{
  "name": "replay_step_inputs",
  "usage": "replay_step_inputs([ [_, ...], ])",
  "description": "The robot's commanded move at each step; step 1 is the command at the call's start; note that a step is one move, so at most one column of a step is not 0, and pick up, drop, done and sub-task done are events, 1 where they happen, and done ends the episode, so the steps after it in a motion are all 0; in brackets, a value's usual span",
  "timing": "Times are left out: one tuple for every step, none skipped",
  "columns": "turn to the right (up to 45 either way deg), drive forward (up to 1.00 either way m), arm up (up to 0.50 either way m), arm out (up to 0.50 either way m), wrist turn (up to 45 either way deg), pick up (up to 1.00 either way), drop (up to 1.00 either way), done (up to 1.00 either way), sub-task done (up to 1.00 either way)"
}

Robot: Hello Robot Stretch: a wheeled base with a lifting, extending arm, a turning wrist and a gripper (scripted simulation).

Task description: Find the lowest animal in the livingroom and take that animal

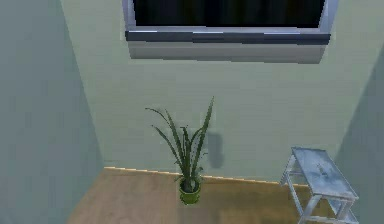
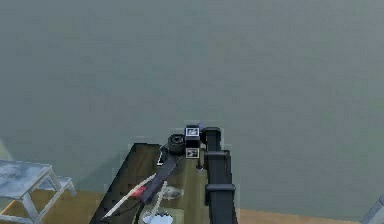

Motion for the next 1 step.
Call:
replay_step_inputs([
  [0.0, 0.00, 0.00, 0.00, 45.0, 0.00, 0.00, 0.00, 0.00],
])
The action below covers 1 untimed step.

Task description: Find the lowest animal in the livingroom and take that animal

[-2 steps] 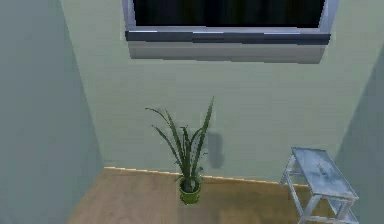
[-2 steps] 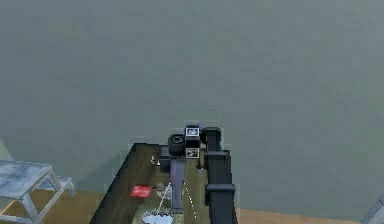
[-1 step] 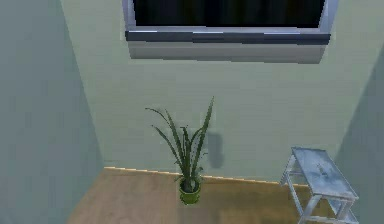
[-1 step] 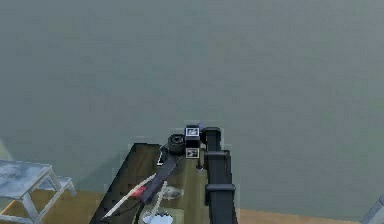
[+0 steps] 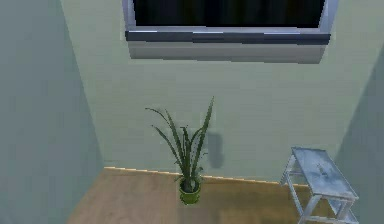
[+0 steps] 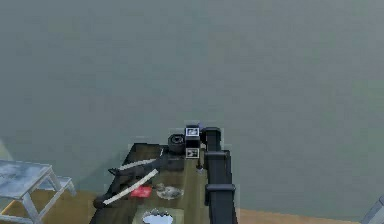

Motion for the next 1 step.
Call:
replay_step_inputs([
  [0.0, 0.00, 0.00, 0.00, 45.0, 0.00, 0.00, 0.00, 0.00],
])
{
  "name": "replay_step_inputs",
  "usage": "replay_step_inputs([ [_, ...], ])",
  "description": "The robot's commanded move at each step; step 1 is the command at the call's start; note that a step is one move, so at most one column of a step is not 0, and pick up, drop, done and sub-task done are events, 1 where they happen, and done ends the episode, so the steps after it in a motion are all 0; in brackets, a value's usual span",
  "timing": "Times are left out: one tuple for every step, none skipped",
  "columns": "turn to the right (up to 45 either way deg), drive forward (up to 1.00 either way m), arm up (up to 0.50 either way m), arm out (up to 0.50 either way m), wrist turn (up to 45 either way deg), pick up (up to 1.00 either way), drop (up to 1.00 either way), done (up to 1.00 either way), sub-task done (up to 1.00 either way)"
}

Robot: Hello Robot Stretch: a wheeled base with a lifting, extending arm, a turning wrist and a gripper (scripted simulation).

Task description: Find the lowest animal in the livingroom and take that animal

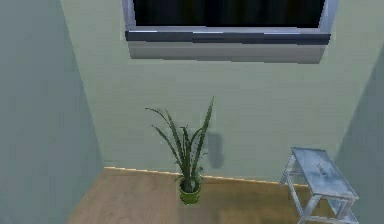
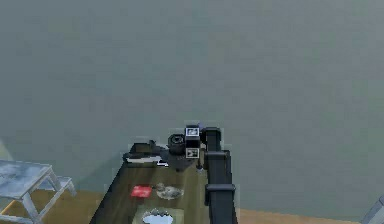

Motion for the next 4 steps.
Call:
replay_step_inputs([
  [0.0, 0.00, 0.00, 0.00, 30.0, 0.00, 0.00, 0.00, 0.00],
  [0.0, 0.00, -0.30, 0.00, 0.0, 0.00, 0.00, 0.00, 0.00],
  [0.0, 0.00, 0.00, 0.00, 0.0, 1.00, 0.00, 0.00, 0.00],
  [0.0, 0.00, 0.10, 0.00, 0.0, 0.00, 0.00, 0.00, 0.00],
])
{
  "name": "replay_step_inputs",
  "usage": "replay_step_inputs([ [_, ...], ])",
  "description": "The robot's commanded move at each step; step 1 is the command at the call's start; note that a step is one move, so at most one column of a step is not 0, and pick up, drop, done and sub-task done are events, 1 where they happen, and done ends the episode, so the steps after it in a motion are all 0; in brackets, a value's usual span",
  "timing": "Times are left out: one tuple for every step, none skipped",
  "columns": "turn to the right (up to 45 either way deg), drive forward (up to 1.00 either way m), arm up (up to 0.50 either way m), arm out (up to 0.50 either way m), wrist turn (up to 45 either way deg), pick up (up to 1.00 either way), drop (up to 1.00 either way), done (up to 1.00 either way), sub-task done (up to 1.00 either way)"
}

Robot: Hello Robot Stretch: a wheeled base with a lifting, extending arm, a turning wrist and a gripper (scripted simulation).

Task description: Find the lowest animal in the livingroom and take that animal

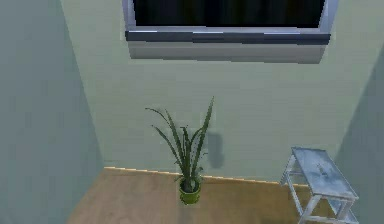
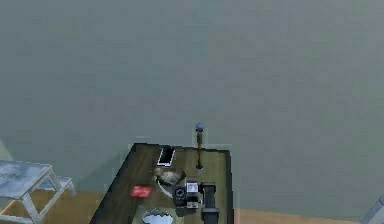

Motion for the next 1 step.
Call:
replay_step_inputs([
  [0.0, 0.00, 0.00, 0.00, 0.0, 0.00, 0.00, 1.00, 0.00],
])
